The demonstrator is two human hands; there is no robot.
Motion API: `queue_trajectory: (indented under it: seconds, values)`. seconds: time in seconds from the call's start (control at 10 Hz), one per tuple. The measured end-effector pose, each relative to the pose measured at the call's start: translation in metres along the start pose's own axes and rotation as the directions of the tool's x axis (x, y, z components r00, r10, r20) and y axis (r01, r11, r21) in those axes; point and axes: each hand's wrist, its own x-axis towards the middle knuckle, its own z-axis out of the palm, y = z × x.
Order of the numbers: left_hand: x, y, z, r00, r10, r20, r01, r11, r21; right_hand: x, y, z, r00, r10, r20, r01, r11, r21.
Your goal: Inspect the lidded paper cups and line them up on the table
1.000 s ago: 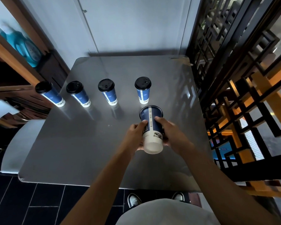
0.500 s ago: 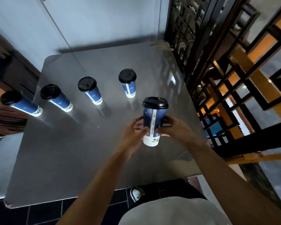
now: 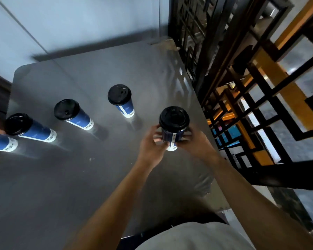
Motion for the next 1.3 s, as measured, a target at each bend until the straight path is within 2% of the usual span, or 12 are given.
queue_trajectory:
  seconds: [0.3,0.4,0.5,0.6,0.8,1.1,1.2,1.3]
  values:
    - [0.140,0.033,0.043,0.998,0.064,-0.013,-0.062,0.991,0.116,0.127,-0.011,-0.053,0.990,-0.109,-0.087,0.102,0.991,-0.082]
    - [0.166,0.034,0.051,0.997,0.074,-0.019,-0.072,0.992,0.103,0.151,-0.009,-0.061,0.986,-0.144,-0.085,0.137,0.987,-0.081]
    - [0.194,0.028,0.060,0.994,0.103,-0.025,-0.099,0.985,0.140,0.179,-0.003,-0.064,0.976,-0.194,-0.099,0.171,0.965,-0.200]
    - [0.207,0.022,0.065,0.993,0.119,-0.008,-0.116,0.979,0.169,0.193,0.002,-0.067,0.977,-0.191,-0.094,0.165,0.958,-0.234]
    - [0.223,0.016,0.071,0.990,0.135,-0.025,-0.129,0.975,0.180,0.211,0.003,-0.065,0.988,-0.125,-0.093,0.107,0.978,-0.178]
    - [0.222,0.011,0.073,0.994,0.112,-0.018,-0.105,0.971,0.216,0.211,0.012,-0.056,0.978,-0.176,-0.116,0.155,0.974,-0.165]
    - [0.218,0.009,0.074,0.993,0.120,-0.016,-0.113,0.966,0.231,0.207,0.014,-0.054,0.973,-0.202,-0.116,0.176,0.964,-0.202]
    - [0.209,0.005,0.078,0.999,0.033,-0.031,-0.023,0.960,0.279,0.206,0.021,-0.055,0.968,-0.222,-0.117,0.179,0.937,-0.299]
